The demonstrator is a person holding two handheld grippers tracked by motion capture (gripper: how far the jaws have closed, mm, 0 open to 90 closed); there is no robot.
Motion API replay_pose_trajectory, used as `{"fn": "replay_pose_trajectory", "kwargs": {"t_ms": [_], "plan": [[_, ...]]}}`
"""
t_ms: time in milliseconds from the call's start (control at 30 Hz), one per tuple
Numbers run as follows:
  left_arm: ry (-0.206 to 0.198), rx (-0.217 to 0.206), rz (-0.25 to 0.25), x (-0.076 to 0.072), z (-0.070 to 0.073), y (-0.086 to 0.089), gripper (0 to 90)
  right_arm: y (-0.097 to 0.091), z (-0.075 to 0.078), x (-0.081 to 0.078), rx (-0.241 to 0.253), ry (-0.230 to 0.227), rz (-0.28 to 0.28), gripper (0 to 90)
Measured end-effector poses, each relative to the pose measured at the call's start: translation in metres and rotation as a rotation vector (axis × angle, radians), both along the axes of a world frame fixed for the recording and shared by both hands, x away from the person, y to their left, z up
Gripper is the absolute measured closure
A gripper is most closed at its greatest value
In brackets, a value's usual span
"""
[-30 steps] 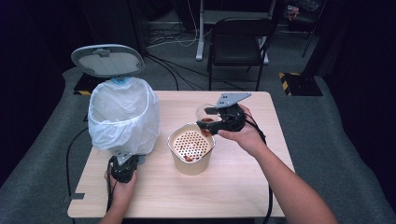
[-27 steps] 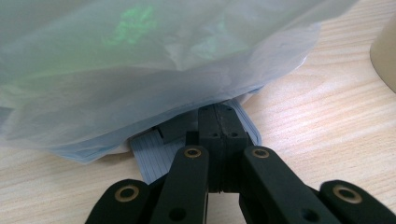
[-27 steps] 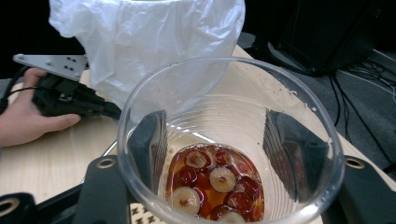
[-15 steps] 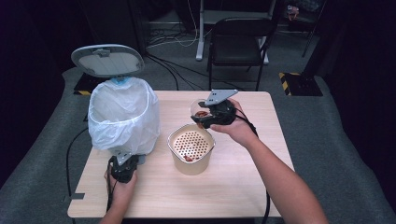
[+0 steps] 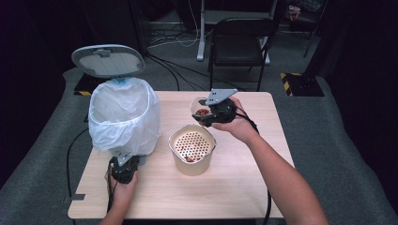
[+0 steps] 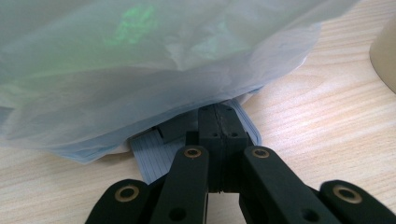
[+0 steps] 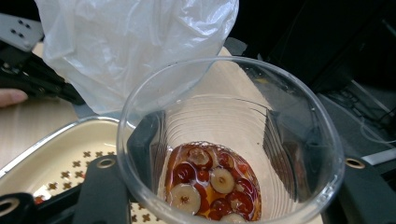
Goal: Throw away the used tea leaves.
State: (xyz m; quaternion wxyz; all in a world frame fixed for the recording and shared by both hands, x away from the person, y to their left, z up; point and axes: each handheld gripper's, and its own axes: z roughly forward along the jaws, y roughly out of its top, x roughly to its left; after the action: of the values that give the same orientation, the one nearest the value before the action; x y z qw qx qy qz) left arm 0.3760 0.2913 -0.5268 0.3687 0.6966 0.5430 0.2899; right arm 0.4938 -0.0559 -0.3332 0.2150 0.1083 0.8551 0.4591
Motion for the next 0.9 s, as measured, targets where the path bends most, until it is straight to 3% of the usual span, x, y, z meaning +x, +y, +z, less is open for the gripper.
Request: {"fn": "replay_pose_trajectory", "kwargs": {"t_ms": [233,467,533,767,900], "plan": [[-0.001,-0.001,0.000,0.000,0.000,0.000,90.0,0.003,-0.004,-0.005,-0.054,-0.146,0.024,39.8],[-0.014,-0.023,0.014,0.001,-0.001,-0.002,90.0,0.005,-0.004,-0.009,-0.092,-0.185,0.042,39.7],[-0.003,0.000,0.001,0.000,0.000,0.000,90.0,0.006,-0.005,-0.010,-0.100,-0.202,0.044,39.8],[0.000,-0.001,0.000,0.000,0.000,0.000,90.0,0.009,-0.009,-0.016,-0.153,-0.271,0.051,40.7],[0.000,0.000,0.000,0.000,0.000,0.000,90.0,0.011,-0.013,-0.025,-0.219,-0.386,0.041,40.9]]}}
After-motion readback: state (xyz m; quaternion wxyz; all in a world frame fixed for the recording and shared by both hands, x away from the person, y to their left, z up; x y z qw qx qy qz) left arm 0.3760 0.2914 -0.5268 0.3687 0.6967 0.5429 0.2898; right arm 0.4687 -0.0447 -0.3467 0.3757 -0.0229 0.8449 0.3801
